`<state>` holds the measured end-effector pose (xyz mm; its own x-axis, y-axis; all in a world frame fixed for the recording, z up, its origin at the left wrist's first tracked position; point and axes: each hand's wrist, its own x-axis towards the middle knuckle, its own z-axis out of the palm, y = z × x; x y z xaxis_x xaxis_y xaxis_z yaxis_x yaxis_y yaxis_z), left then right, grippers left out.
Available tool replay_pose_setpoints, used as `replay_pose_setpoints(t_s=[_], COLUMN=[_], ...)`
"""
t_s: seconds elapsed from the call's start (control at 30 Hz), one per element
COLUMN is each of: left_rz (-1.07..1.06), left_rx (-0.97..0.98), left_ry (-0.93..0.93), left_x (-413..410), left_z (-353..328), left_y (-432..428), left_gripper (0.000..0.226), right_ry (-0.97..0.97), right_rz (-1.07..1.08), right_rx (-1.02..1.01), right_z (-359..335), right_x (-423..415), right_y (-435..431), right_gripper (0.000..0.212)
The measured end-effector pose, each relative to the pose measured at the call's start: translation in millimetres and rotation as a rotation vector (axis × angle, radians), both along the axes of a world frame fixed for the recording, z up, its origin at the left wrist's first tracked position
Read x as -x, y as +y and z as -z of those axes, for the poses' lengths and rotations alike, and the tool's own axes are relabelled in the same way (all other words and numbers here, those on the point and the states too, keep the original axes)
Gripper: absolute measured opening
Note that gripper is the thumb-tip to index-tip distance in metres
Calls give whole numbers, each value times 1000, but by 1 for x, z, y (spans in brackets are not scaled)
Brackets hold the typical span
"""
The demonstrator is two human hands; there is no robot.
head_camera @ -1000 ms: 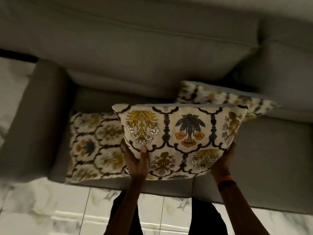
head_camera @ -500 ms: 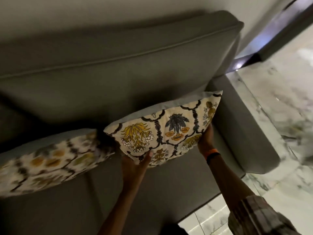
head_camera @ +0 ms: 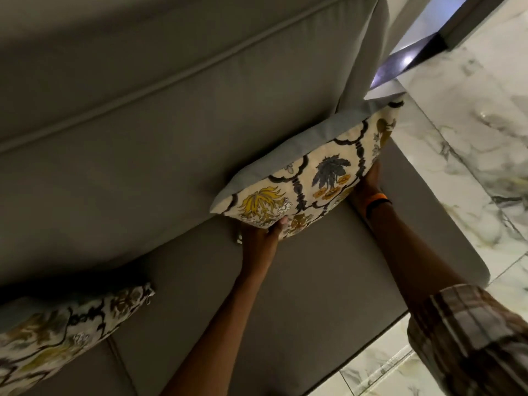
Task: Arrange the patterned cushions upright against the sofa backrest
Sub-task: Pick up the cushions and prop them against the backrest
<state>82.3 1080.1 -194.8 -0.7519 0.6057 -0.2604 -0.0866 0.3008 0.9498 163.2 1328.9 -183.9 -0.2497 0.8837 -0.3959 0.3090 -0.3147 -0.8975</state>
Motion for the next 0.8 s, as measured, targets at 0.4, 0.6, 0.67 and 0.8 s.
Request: replay_pose_setpoints(t_s=[0.4,0.6,0.67,0.8], left_rz=[45,230,274,211], left_rx=[167,514,627,792], left_ry=[-57,228,304,452], left_x=[3,-9,-3,18], left_z=[19,38,37,30], left_y=[-91,-289,-373,-565], left_gripper=[102,87,83,75], right_ry=[-312,-545,-607,-631], right_rz=[5,-492,-699,-951], right_rx=[52,-58,-135,-290], right_z=[44,50,47,33], right_x=[-40,-29,-20,22], right_y=[-177,-404,-479,-635], right_gripper=[58,35,40,50])
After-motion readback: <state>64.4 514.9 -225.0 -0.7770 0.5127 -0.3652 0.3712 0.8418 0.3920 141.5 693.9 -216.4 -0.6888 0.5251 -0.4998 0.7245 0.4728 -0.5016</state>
